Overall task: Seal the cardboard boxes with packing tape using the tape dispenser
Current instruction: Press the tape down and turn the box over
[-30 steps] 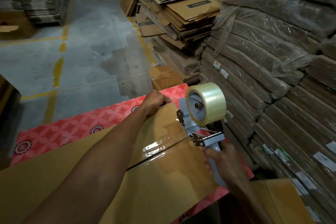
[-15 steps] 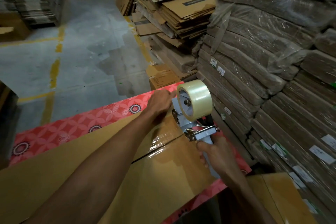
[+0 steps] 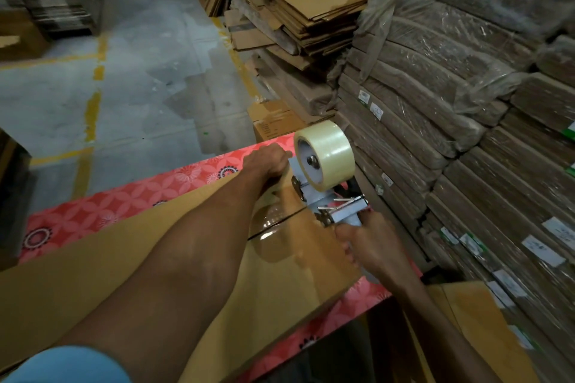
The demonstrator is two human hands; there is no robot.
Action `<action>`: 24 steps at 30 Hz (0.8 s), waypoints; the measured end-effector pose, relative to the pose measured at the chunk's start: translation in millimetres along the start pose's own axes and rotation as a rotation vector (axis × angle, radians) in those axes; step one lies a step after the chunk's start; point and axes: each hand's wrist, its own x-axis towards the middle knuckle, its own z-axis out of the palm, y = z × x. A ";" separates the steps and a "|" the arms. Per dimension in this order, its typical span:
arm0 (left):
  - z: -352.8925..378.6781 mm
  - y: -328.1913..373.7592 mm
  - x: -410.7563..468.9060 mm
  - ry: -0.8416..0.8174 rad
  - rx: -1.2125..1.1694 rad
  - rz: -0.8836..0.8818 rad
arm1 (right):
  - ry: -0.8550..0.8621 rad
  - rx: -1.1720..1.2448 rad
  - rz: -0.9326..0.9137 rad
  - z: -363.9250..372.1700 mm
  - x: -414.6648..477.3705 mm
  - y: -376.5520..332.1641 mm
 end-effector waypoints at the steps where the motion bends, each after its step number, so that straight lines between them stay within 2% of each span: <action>1: 0.4 0.1 -0.5 0.000 0.017 0.014 | 0.000 -0.011 0.010 -2.8 -7.4 7.5; 6: 2.4 9.5 -7.9 0.039 0.096 -0.063 | 0.019 -0.029 0.062 -11.6 -32.7 43.0; 8: 6.8 25.0 -21.1 0.173 0.165 -0.105 | 0.026 -0.027 0.053 -12.8 -33.6 44.9; 10: 14.1 42.4 -44.7 0.302 0.080 -0.108 | 0.013 -0.006 0.045 -12.7 -32.1 43.0; 12: 24.6 51.7 -64.6 0.255 0.019 -0.059 | 0.009 -0.002 0.041 -11.5 -31.3 41.2; 14: 31.4 50.1 -71.1 0.208 0.086 -0.034 | 0.013 0.001 0.031 -8.5 -31.1 37.9; 24: 11.7 26.8 -28.1 0.214 0.112 -0.099 | 0.037 -0.054 -0.076 -8.8 5.0 1.9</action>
